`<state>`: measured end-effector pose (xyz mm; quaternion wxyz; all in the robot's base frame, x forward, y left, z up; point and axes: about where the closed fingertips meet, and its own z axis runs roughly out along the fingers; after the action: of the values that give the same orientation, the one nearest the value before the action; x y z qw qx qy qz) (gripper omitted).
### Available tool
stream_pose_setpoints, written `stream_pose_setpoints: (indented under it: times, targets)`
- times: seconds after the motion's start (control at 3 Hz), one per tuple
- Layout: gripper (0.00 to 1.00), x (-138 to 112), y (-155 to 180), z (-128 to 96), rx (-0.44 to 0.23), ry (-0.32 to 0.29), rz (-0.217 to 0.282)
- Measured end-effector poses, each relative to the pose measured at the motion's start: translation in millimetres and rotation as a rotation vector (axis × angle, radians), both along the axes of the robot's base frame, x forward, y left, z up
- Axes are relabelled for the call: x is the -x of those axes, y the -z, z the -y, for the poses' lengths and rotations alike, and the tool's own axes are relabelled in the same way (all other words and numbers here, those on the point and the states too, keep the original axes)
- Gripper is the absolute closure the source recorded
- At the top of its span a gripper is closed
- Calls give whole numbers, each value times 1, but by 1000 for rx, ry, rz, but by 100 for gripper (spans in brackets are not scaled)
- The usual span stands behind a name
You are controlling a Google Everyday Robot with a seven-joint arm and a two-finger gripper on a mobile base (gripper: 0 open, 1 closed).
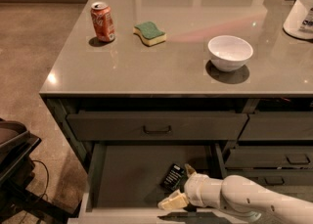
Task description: Pick rxbar chocolate from middle drawer and place on counter
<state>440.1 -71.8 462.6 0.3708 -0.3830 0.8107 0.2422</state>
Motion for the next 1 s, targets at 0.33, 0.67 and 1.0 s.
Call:
stream_pose_setpoints:
  times: [0.33, 0.67, 1.0]
  targets:
    - [0, -14, 13, 6, 14, -12, 10]
    - [0, -40, 26, 16, 40, -30, 46]
    - [0, -62, 42, 32, 81, -9, 52]
